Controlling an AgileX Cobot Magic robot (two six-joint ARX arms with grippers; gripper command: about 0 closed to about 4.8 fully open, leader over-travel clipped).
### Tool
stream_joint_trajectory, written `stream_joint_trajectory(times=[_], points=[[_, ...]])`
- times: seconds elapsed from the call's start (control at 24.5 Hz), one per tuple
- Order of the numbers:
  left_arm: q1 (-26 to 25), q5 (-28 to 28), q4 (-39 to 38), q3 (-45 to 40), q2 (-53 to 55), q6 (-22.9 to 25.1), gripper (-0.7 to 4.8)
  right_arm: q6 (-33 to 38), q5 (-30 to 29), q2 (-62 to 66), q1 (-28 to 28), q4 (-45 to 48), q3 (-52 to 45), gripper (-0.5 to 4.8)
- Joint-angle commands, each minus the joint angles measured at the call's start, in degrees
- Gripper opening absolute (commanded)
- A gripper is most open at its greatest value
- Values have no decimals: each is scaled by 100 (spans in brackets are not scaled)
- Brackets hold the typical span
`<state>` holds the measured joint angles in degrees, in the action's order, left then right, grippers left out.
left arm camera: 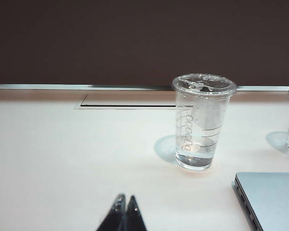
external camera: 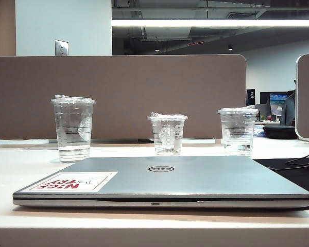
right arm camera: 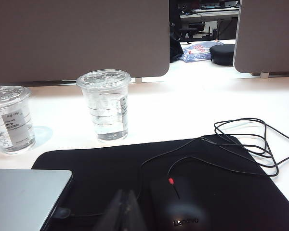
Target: Pick up the coffee cup on the left and place it on the left side of the laptop.
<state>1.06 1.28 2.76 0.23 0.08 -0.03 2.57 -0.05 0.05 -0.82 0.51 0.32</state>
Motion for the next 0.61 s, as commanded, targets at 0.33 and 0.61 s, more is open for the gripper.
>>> stream_joint_trajectory(times=[0.33,0.61], points=[[11,4,72,20,0,-24,-5,-2,9,-9,22,98,-24,-4],[26,7,72,20,0,-24,-5,-2,9,-9,402,98,-24,-4]])
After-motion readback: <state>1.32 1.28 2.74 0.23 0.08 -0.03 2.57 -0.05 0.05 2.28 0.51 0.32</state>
